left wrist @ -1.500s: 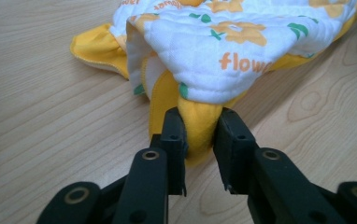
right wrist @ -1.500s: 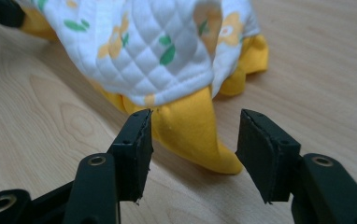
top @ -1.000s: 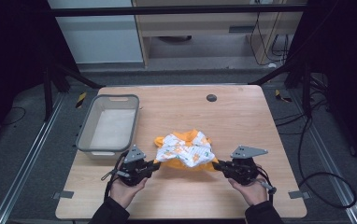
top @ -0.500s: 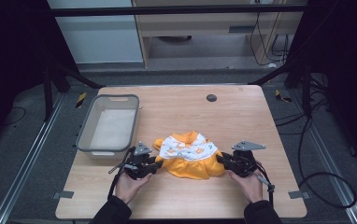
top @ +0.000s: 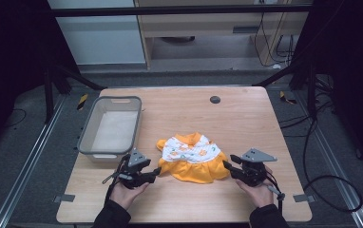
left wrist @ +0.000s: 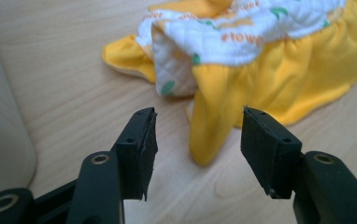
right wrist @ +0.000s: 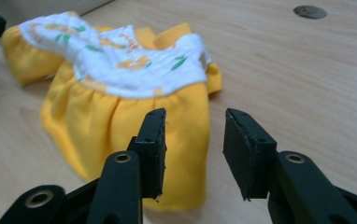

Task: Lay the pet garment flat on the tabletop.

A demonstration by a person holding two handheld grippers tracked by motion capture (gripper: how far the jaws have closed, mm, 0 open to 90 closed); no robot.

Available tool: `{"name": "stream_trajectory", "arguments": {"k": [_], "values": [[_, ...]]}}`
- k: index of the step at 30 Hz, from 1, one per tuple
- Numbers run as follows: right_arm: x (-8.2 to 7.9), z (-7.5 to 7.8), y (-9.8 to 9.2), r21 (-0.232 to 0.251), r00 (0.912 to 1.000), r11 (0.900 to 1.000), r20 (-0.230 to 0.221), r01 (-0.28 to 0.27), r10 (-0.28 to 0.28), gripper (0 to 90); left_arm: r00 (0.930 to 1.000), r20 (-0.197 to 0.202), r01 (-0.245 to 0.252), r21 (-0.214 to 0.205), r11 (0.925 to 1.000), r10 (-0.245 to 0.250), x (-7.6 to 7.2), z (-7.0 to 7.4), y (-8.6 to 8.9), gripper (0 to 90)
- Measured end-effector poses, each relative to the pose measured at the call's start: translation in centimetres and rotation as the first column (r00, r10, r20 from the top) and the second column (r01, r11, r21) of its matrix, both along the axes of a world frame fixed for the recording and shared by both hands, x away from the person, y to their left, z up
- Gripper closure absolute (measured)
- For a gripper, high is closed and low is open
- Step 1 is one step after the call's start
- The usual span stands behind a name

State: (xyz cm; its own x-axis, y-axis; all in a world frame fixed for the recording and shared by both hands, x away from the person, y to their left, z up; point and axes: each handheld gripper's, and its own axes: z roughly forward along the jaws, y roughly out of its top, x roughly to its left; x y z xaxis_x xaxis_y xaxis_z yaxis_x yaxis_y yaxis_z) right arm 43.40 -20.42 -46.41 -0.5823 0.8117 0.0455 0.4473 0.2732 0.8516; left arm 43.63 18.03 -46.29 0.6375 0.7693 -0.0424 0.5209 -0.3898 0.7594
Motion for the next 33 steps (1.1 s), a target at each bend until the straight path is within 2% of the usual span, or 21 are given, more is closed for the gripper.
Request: {"name": "stream_trajectory", "arguments": {"k": [3,6,7,8,10,12,13,14,15,17,24,26,28,30,31,33], "values": [[-0.6,-0.5,-0.4,-0.008,0.9994,0.9999,-0.032,-0.013,0.012,55.6,0.9999,-0.003,0.017,0.04,0.9991,-0.016,-0.5,-0.5,-0.5,47.4],[-0.6,-1.4,-0.4,-0.029,0.9977,0.9993,-0.063,-0.024,0.023,53.5,0.9997,-0.001,0.025,0.073,0.997,-0.025,-0.2,-1.0,-1.2,51.1],[-0.6,-1.4,-0.4,-0.029,0.9977,0.9993,-0.063,-0.024,0.023,53.5,0.9997,-0.001,0.025,0.073,0.997,-0.025,-0.2,-1.0,-1.2,53.2],[-0.4,-1.9,-0.2,-0.041,0.9963,0.9987,-0.081,-0.031,0.027,52.7,0.9997,-0.014,0.024,0.095,0.9952,-0.022,0.2,-1.4,-1.4,55.6],[0.0,-2.2,0.0,-0.048,0.9948,0.9982,-0.097,-0.035,0.03,53.3,0.999,-0.041,0.02,0.096,0.9952,-0.017,0.6,-1.9,-1.5,62.5],[0.3,-2.5,0.1,-0.037,0.9923,0.9985,-0.119,-0.04,0.035,58.3,0.9985,-0.052,0.024,0.097,0.995,-0.019,0.8,-2.0,-1.5,70.1],[0.5,-2.5,0.1,-0.031,0.9917,0.9986,-0.123,-0.043,0.039,62.3,0.9984,-0.051,0.027,0.092,0.9954,-0.023,1.1,-2.0,-1.5,75.3],[0.5,-2.5,0.1,-0.031,0.9917,0.9986,-0.123,-0.043,0.039,62.3,0.9984,-0.051,0.027,0.092,0.9954,-0.023,1.1,-2.0,-1.5,79.9],[0.5,-2.3,0.2,-0.027,0.9886,0.9985,-0.144,-0.048,0.043,76.3,0.9983,-0.051,0.03,0.071,0.997,-0.026,1.0,-1.8,-1.4,84.8],[0.5,-1.9,0.1,-0.018,0.9884,0.9984,-0.143,-0.054,0.051,85.9,0.9977,-0.054,0.043,0.057,0.9975,-0.04,0.8,-1.3,-1.3,86.5],[-1.4,0.9,-0.8,0.043,0.9918,0.9948,-0.084,-0.093,0.096,87.2,0.9969,-0.019,0.076,-0.032,0.9966,-0.077,-1.0,1.7,-0.1,87.0],[-2.0,1.7,-1.1,0.063,0.991,0.9929,-0.082,-0.101,0.106,87.1,0.9966,-0.009,0.081,-0.056,0.9951,-0.082,-1.5,2.5,0.4,86.9],[-2.8,2.3,-1.3,0.09,0.9892,0.9893,-0.081,-0.115,0.122,86.9,0.9949,-0.028,0.094,-0.08,0.9923,-0.097,-2.0,3.1,0.9,86.6],[-3.2,2.5,-1.3,0.098,0.9879,0.9877,-0.084,-0.122,0.13,86.7,0.9936,-0.043,0.101,-0.08,0.9916,-0.105,-2.2,3.1,1.0,86.0],[-3.7,2.3,-1.3,0.093,0.9842,0.9864,-0.102,-0.135,0.145,85.9,0.9894,-0.09,0.109,-0.061,0.9922,-0.114,-2.5,2.6,1.0,85.7],[-3.9,1.6,-1.2,0.064,0.9823,0.9891,-0.125,-0.132,0.14,83.1,0.9822,-0.152,0.109,-0.02,0.9939,-0.11,-2.4,1.4,0.8,84.5]]}}
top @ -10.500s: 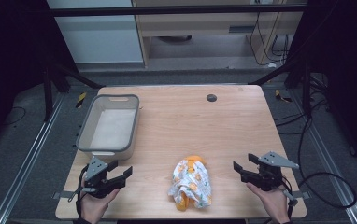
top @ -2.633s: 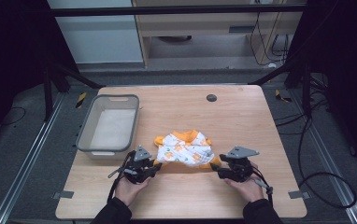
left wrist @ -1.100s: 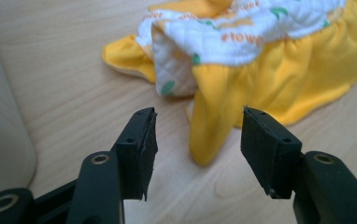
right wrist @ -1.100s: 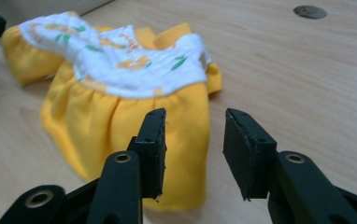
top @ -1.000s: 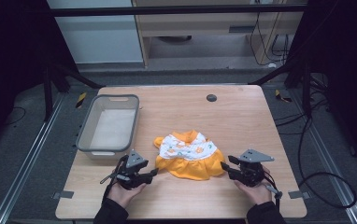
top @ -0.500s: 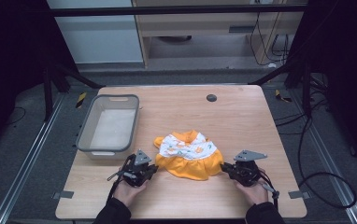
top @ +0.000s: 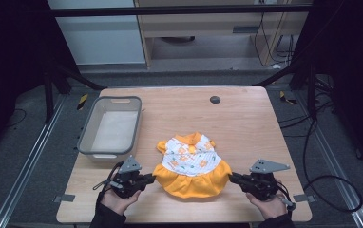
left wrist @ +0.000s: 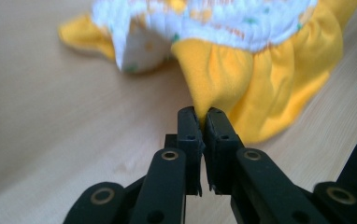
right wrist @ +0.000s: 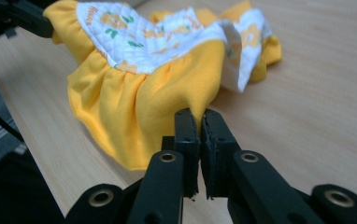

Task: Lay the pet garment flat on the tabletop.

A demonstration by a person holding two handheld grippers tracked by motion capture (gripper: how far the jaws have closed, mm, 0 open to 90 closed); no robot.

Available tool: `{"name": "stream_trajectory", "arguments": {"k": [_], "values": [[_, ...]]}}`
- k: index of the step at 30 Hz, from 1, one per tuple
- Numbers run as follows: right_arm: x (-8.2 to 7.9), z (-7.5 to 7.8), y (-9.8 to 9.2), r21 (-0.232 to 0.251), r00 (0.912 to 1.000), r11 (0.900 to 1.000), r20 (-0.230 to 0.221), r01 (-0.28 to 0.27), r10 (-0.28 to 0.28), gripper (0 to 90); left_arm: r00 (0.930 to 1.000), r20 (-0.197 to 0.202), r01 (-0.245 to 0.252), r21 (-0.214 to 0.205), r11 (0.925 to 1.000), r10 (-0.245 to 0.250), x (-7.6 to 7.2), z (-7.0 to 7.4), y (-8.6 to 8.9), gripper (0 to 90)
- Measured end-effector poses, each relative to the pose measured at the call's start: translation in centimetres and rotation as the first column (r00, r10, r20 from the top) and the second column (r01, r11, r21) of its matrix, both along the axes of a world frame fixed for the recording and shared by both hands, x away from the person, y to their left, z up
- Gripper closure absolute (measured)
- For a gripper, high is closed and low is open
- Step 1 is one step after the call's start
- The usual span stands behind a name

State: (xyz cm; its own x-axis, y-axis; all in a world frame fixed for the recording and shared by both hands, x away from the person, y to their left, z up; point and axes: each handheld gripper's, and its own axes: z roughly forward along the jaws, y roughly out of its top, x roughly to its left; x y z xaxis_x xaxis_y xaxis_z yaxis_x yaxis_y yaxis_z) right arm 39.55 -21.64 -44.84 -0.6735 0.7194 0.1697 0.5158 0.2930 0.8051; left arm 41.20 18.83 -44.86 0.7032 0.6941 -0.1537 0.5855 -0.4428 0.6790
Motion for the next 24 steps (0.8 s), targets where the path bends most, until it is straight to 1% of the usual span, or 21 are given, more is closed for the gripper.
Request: {"name": "stream_trajectory", "arguments": {"k": [1,2,3,4,5,6,7,8,9,10,12,14,17,18,19,20,22,23,24], "values": [[0.1,-0.4,0.1,-0.022,0.9999,0.9998,-0.015,0.003,-0.004,80.2,1.0,0.0,0.0,0.0,1.0,0.0,0.0,0.0,0.0,83.6],[0.1,-0.8,0.3,-0.041,0.9996,0.9991,-0.027,0.007,-0.008,77.3,0.9997,-0.023,-0.007,0.025,0.9997,0.007,0.1,-0.9,-0.2,81.9],[0.3,-1.1,0.4,-0.064,0.9998,0.9979,-0.016,0.009,-0.01,73.9,0.9996,-0.027,-0.012,0.024,0.9997,0.012,0.1,-1.1,-0.3,76.7],[0.3,-1.3,0.5,-0.071,0.9998,0.9973,-0.006,0.018,-0.018,71.2,0.9998,-0.009,-0.018,0.019,0.9997,0.019,0.1,-1.1,-0.3,69.7],[0.3,-1.2,0.5,-0.07,0.9998,0.9973,0.008,0.021,-0.02,69.6,0.9998,0.008,-0.019,0.017,0.9997,0.019,0.0,-0.8,-0.2,67.2],[0.3,-1.1,0.4,-0.066,0.9992,0.9975,0.03,0.027,-0.025,68.4,0.9993,0.027,-0.027,0.003,0.9996,0.026,-0.1,-0.5,-0.1,65.9],[0.2,-1.0,0.3,-0.058,0.9981,0.9978,0.055,0.031,-0.028,68.7,0.9978,0.057,-0.034,-0.008,0.9994,0.034,-0.2,-0.1,0.1,63.1],[0.2,-0.8,0.2,-0.047,0.9972,0.998,0.065,0.041,-0.038,69.4,0.9949,0.09,-0.044,-0.014,0.999,0.045,-0.4,0.3,0.1,62.0],[0.1,-0.6,0.1,-0.034,0.9956,0.9983,0.082,0.048,-0.045,70.2,0.9908,0.126,-0.047,-0.017,0.9988,0.049,-0.6,0.7,0.2,61.4],[0.1,-0.4,0.0,-0.021,0.994,0.9983,0.096,0.054,-0.052,71.3,0.9865,0.154,-0.052,-0.025,0.9983,0.056,-0.7,1.2,0.2,60.4],[0.3,0.0,-0.1,0.0,0.9907,0.9979,0.12,0.065,-0.065,74.2,0.9777,0.2,-0.057,-0.044,0.9974,0.065,-0.9,2.0,0.0,60.8],[0.6,0.4,0.0,0.023,0.9877,0.9974,0.14,0.068,-0.071,77.8,0.9693,0.237,-0.055,-0.053,0.9971,0.066,-0.8,2.7,-0.5,62.5],[1.6,0.5,0.5,0.038,0.9853,0.9971,0.155,0.066,-0.071,83.3,0.9692,0.242,-0.035,-0.055,0.9979,0.048,-0.2,3.1,-1.9,67.7],[2.0,0.3,0.9,0.037,0.9857,0.9972,0.153,0.065,-0.07,84.2,0.9711,0.236,-0.026,-0.046,0.9986,0.036,0.0,3.0,-2.5,69.3],[2.0,0.3,0.9,0.037,0.9857,0.9972,0.153,0.065,-0.07,84.2,0.9711,0.236,-0.026,-0.046,0.9986,0.036,0.0,3.0,-2.5,70.1],[2.8,-0.2,1.5,0.012,0.987,0.9979,0.147,0.064,-0.065,85.9,0.9745,0.224,-0.007,-0.023,0.9997,0.012,0.6,2.4,-3.9,71.0],[3.6,-0.9,2.2,-0.009,0.9909,0.9985,0.123,0.055,-0.053,86.2,0.9797,0.201,0.007,-0.007,0.9999,-0.006,1.3,1.5,-5.2,72.4],[3.9,-1.3,2.6,-0.023,0.9922,0.9983,0.114,0.053,-0.051,86.1,0.9797,0.201,0.007,-0.007,0.9999,-0.006,1.3,1.5,-5.2,72.7],[4.2,-1.8,3.0,-0.038,0.9945,0.998,0.095,0.05,-0.046,85.9,0.9825,0.186,0.01,0.031,0.9995,-0.015,2.0,0.5,-6.2,73.0]]}}
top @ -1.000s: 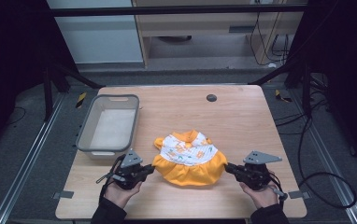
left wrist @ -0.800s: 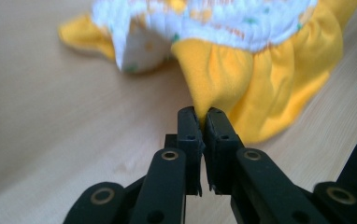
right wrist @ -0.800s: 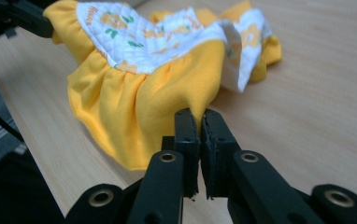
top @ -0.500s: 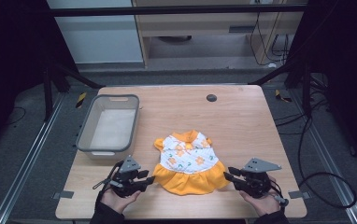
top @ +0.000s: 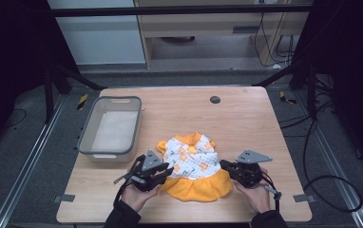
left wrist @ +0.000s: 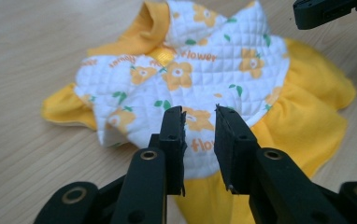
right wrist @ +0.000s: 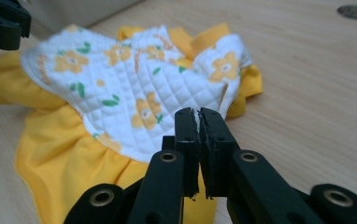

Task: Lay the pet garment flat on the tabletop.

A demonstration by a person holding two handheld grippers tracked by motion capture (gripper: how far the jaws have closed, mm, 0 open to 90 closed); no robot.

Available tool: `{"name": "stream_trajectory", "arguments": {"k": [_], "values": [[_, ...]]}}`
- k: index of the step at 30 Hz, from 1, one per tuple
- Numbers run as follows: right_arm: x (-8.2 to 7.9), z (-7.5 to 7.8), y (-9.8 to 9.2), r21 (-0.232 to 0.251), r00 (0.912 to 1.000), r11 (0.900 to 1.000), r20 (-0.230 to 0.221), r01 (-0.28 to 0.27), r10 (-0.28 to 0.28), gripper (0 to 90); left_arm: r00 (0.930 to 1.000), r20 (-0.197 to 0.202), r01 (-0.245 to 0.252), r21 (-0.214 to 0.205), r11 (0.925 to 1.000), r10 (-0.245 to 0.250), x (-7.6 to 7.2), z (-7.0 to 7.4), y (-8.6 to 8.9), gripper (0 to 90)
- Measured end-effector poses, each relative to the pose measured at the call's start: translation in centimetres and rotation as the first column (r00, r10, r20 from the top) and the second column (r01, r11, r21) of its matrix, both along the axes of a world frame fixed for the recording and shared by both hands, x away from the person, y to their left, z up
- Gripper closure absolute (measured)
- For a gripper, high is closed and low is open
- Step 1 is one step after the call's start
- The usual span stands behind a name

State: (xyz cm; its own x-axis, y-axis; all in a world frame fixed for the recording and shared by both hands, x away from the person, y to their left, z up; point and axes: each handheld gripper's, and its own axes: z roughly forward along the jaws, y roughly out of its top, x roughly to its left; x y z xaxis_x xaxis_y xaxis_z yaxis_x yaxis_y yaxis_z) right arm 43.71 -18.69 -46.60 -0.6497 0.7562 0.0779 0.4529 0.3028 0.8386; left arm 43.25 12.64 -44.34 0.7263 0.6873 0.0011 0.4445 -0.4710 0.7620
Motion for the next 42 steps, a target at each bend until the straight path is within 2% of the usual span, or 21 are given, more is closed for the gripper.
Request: {"name": "stream_trajectory", "arguments": {"k": [2,4,6,7,12,14,19,25,27,29,32,34,35,36,37,38,42], "values": [[0.3,-0.8,0.6,-0.044,0.9996,0.999,-0.026,-0.013,0.012,85.2,0.9998,-0.013,-0.011,0.042,0.9991,0.012,0.6,-1.1,-0.5,73.3],[0.5,-1.6,1.0,-0.089,0.9985,0.9958,-0.052,-0.022,0.017,85.1,0.9987,-0.048,-0.014,0.071,0.9974,0.018,1.0,-2.0,-0.4,73.7],[0.4,-2.2,1.2,-0.122,0.9962,0.9917,-0.082,-0.039,0.029,85.4,0.998,-0.059,-0.015,0.081,0.9966,0.02,1.0,-2.4,-0.3,74.0],[0.4,-2.4,1.2,-0.135,0.9947,0.9898,-0.097,-0.046,0.033,85.4,0.9964,-0.083,-0.011,0.1,0.995,0.02,1.0,-3.0,0.0,74.3],[-0.2,-2.7,1.2,-0.147,0.9898,0.9869,-0.135,-0.066,0.046,85.5,0.9931,-0.117,0.016,0.133,0.991,0.0,0.6,-3.8,0.3,74.6],[-0.5,-2.9,1.2,-0.159,0.9863,0.9838,-0.154,-0.084,0.059,85.4,0.9927,-0.119,0.034,0.138,0.9898,-0.018,0.2,-3.9,0.3,74.6],[-2.0,-2.9,1.0,-0.143,0.9786,0.9825,-0.184,-0.119,0.091,85.2,0.9904,-0.128,0.071,0.143,0.9871,-0.052,-0.8,-4.0,0.2,74.5],[-3.1,-2.7,0.9,-0.147,0.976,0.979,-0.187,-0.141,0.112,82.3,0.9897,-0.124,0.09,0.146,0.9851,-0.073,-1.6,-3.9,0.1,71.7],[-3.0,-2.3,0.8,-0.131,0.9797,0.9827,-0.169,-0.131,0.108,80.0,0.9924,-0.104,0.079,0.124,0.9891,-0.066,-1.6,-3.0,0.7,67.6],[-2.9,-1.7,0.6,-0.101,0.9863,0.9879,-0.127,-0.118,0.105,78.0,0.9956,-0.076,0.061,0.09,0.9941,-0.054,-1.4,-2.1,1.4,64.6],[-2.4,-0.6,0.2,-0.048,0.9949,0.9954,-0.061,-0.083,0.08,75.9,0.9997,-0.023,-0.001,0.041,0.9991,0.002,-0.4,-0.4,2.6,60.9],[-1.8,0.1,0.0,-0.024,0.9985,0.9985,-0.027,-0.049,0.049,74.9,0.9991,0.006,-0.043,0.023,0.9988,0.043,0.5,0.5,3.3,59.3],[-1.8,0.1,0.0,-0.024,0.9985,0.9985,-0.027,-0.049,0.049,74.9,0.9991,0.006,-0.043,0.023,0.9988,0.043,0.5,0.5,3.3,58.2],[-0.9,0.9,-0.3,0.003,0.9998,0.9998,-0.002,-0.022,0.022,74.4,0.9964,0.021,-0.083,0.009,0.9966,0.082,1.5,1.1,3.7,57.8],[-0.9,0.9,-0.3,0.003,0.9998,0.9998,-0.002,-0.022,0.022,74.4,0.9964,0.021,-0.083,0.009,0.9966,0.082,1.5,1.1,3.7,57.6],[0.1,1.7,-0.4,0.027,0.9999,0.9996,0.014,0.005,-0.006,73.6,0.9923,0.036,-0.118,0.002,0.993,0.118,2.5,1.3,3.9,57.7],[2.1,2.6,-0.3,0.055,0.9982,0.9974,0.037,0.046,-0.048,70.0,0.9819,0.066,-0.178,0.003,0.9841,0.177,4.5,1.5,3.6,56.7]]}}
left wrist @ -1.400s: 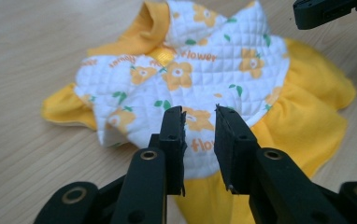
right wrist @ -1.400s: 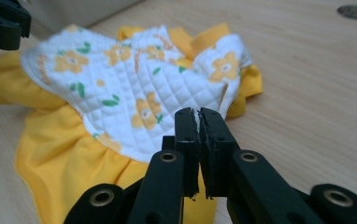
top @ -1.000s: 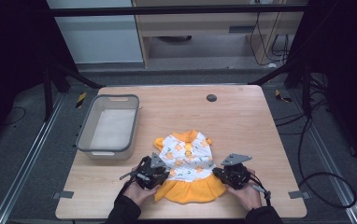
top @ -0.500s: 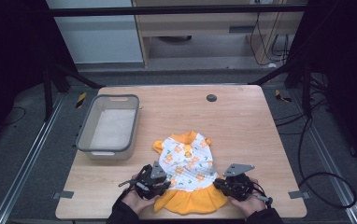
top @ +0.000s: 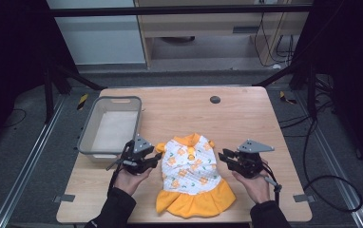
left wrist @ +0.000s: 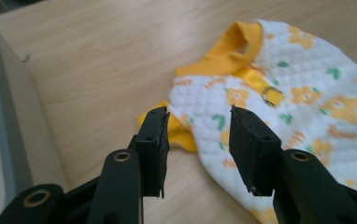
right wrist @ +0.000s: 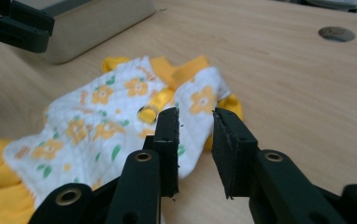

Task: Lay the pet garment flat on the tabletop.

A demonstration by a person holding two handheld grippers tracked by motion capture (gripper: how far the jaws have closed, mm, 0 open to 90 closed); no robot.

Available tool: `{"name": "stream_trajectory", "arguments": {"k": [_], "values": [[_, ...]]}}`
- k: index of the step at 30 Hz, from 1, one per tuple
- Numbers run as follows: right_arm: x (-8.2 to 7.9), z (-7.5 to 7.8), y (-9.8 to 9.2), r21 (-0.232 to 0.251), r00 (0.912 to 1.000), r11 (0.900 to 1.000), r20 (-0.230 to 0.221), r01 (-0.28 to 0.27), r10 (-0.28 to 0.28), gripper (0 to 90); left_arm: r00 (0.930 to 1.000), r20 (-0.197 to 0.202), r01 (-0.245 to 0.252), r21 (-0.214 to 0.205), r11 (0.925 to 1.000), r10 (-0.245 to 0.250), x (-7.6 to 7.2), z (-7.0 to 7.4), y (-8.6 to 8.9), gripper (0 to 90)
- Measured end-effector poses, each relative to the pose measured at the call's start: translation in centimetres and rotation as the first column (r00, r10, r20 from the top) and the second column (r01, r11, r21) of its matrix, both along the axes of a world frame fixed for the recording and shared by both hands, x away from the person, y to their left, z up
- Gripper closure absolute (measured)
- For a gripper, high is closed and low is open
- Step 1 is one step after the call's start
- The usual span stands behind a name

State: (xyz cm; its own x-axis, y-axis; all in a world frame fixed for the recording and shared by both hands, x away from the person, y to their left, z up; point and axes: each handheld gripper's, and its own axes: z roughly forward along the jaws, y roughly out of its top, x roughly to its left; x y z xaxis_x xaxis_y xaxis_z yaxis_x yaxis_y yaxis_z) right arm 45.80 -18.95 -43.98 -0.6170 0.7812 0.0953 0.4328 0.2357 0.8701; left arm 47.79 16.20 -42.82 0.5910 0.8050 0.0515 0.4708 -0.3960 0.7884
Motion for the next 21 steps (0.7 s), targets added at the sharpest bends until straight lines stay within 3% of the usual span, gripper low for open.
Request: {"name": "stream_trajectory", "arguments": {"k": [4,5,6,9,10,12,16,19,21], "values": [[2.3,0.3,0.8,-0.005,0.9996,0.9996,-0.007,0.027,-0.027,69.8,0.9993,0.009,-0.038,0.024,0.999,0.038,2.2,-0.4,-0.7,55.3],[2.9,0.2,1.0,-0.009,0.9993,0.9994,-0.01,0.035,-0.035,69.6,0.9993,0.009,-0.038,0.024,0.999,0.038,2.2,-0.4,-0.7,55.1],[3.5,0.0,1.2,-0.008,0.999,0.999,-0.014,0.043,-0.043,69.2,0.9979,-0.007,-0.063,0.031,0.9975,0.064,3.4,-0.9,-1.0,54.6],[4.7,-0.6,1.5,-0.018,0.9973,0.9976,-0.03,0.067,-0.068,69.0,0.9965,-0.025,-0.078,0.036,0.9963,0.079,4.2,-1.5,-1.2,54.3],[5.8,-1.4,1.7,-0.039,0.9944,0.9955,-0.057,0.086,-0.089,69.0,0.9952,-0.042,-0.087,0.049,0.995,0.089,4.9,-2.1,-1.5,54.0],[6.8,-2.2,2.0,-0.068,0.9916,0.9928,-0.076,0.099,-0.104,68.9,0.9949,-0.04,-0.09,0.067,0.9936,0.093,5.1,-2.4,-1.7,53.9],[8.4,-4.0,2.3,-0.108,0.9838,0.9863,-0.115,0.125,-0.137,68.6,0.9911,-0.078,-0.098,0.123,0.9875,0.108,5.9,-3.9,-2.3,54.5],[9.2,-5.1,2.5,-0.109,0.9821,0.9869,-0.133,0.119,-0.133,68.7,0.988,-0.104,-0.101,0.127,0.9868,0.114,6.2,-4.5,-2.4,55.4],[9.4,-5.6,2.7,-0.092,0.9829,0.9904,-0.143,0.103,-0.116,68.4,0.9884,-0.1,-0.1,0.132,0.9862,0.114,6.1,-4.8,-2.5,56.2]]}}
